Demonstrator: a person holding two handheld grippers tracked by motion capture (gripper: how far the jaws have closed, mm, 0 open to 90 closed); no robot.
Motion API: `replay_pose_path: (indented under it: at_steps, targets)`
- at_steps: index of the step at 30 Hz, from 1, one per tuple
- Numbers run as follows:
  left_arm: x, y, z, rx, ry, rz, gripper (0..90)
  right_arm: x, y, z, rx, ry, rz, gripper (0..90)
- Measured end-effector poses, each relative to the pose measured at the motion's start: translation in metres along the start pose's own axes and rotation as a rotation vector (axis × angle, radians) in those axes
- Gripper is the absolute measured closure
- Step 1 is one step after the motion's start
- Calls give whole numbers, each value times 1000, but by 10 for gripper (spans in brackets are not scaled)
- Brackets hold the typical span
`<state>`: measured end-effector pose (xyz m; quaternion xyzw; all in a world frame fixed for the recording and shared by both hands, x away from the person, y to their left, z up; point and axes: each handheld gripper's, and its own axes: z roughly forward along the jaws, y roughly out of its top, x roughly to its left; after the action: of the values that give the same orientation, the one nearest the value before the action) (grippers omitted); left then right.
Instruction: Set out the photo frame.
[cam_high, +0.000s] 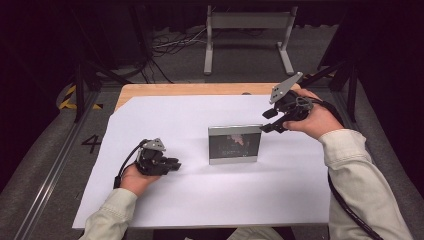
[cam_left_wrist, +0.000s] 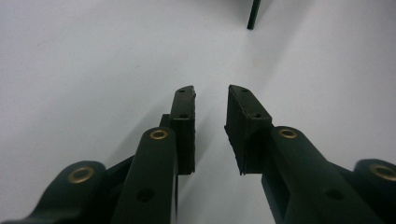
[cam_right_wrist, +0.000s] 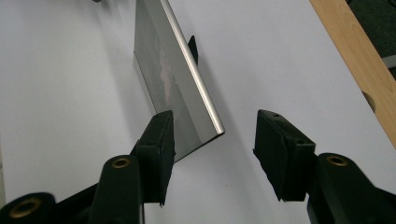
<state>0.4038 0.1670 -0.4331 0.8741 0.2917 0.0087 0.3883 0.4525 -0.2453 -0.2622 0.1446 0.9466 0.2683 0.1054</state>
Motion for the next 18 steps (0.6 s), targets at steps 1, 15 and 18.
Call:
replay_pose_path:
  at_steps: [1, 15, 18]
  targets:
    - [0, 0, 0, -2, 0, -1, 725, 0, -2, -2, -1, -3, 5, 481]
    - [1, -1, -1, -10, 3, -18, 695, -3, -27, -16, -22, -31, 61, 476]
    - [2, -2, -2, -15, 7, -22, 682, -4, -32, -19, -29, -41, 77, 472]
